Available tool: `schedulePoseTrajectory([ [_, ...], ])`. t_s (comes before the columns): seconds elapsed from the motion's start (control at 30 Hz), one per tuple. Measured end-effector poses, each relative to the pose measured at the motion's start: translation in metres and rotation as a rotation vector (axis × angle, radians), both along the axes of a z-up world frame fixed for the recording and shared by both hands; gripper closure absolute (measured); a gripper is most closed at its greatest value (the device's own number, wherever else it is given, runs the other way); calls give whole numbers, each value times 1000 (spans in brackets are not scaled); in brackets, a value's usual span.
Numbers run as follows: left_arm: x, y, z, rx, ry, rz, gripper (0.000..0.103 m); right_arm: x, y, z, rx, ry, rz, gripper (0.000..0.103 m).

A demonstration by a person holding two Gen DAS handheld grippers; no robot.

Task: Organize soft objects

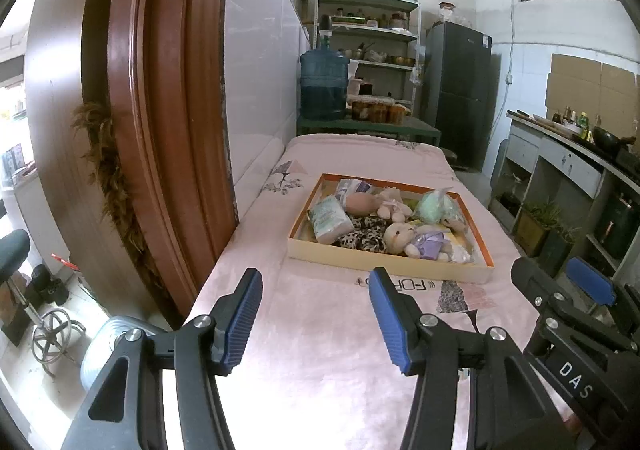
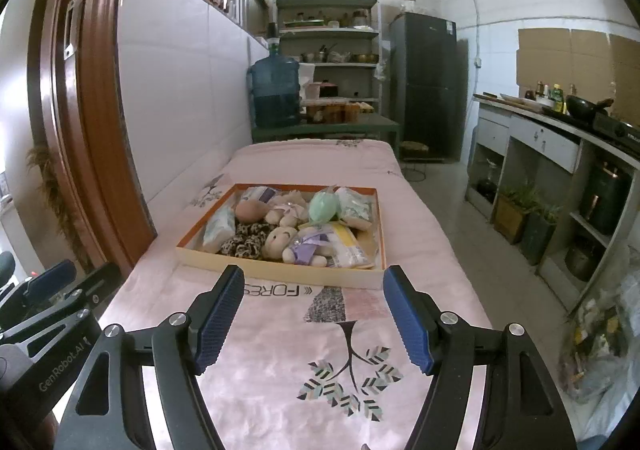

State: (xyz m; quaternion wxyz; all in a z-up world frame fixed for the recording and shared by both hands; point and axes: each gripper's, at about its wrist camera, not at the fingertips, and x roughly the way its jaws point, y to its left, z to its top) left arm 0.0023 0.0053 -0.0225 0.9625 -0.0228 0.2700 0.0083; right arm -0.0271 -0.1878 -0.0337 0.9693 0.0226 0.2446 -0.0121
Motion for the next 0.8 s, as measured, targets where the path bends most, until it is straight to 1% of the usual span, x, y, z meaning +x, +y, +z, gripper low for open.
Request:
schedulePoseTrajectory([
  [0.8, 1, 3, -7, 1, 13, 1, 48, 5, 0, -6, 5, 10, 12, 29],
])
